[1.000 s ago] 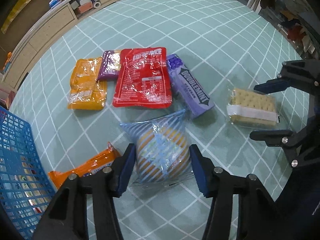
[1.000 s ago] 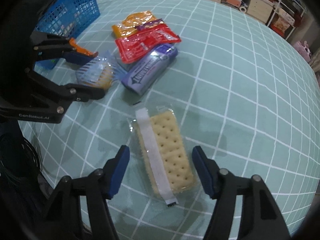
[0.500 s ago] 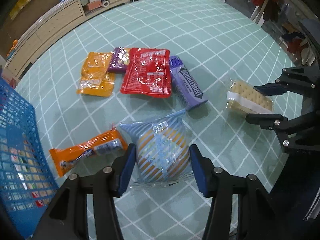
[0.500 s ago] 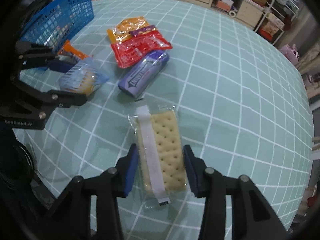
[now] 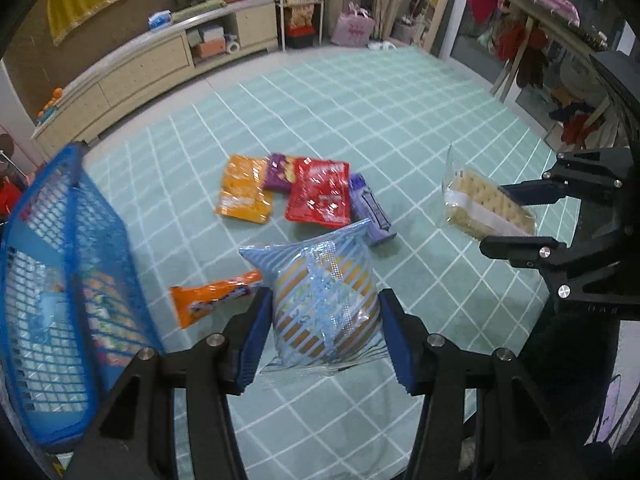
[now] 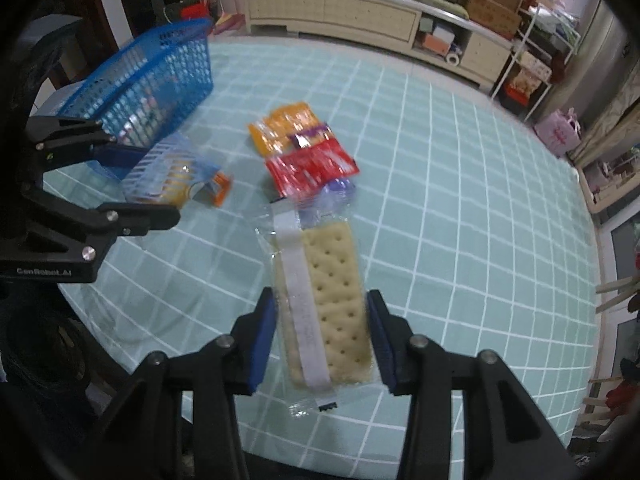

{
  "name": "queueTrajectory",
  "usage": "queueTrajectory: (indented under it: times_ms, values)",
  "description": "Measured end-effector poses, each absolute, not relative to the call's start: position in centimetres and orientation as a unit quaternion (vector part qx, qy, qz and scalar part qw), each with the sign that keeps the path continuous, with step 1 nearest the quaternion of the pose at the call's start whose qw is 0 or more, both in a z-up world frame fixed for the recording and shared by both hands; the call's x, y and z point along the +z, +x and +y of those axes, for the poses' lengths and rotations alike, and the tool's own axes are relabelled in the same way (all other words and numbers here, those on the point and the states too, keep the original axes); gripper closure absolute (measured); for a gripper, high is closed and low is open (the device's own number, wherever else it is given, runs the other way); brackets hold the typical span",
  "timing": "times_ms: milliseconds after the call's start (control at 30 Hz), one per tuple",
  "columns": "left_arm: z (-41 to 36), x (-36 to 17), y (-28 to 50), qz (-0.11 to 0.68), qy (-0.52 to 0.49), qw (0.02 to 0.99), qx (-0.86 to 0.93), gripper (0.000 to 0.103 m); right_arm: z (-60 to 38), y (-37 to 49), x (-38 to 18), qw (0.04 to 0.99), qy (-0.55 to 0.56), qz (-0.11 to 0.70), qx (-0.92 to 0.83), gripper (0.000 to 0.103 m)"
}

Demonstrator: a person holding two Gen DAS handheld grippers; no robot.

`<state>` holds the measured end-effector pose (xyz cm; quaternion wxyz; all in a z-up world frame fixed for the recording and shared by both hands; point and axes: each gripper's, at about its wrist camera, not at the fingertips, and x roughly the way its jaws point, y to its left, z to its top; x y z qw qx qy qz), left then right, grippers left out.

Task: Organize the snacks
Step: 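Lift both held snacks and carry them over the blue basket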

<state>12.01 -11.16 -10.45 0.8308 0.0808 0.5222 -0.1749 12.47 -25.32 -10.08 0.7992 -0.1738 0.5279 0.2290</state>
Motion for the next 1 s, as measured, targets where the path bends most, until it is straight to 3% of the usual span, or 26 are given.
queueTrajectory:
  times_ms: [433,1000]
  values:
    - [-2.4,-3.3,9.3,0.472,0.049,0.871,-0.128,0.052,-19.0,12.1,-4.6,0.822,-0.169,0.477,0.262,0.054]
    - [9.2,-0.4,7.9,0.457,0.016,0.888,-0.042,0.052,-7.6,12.8,-1.1,0.816,-0.189,0.425,0.343,0.054]
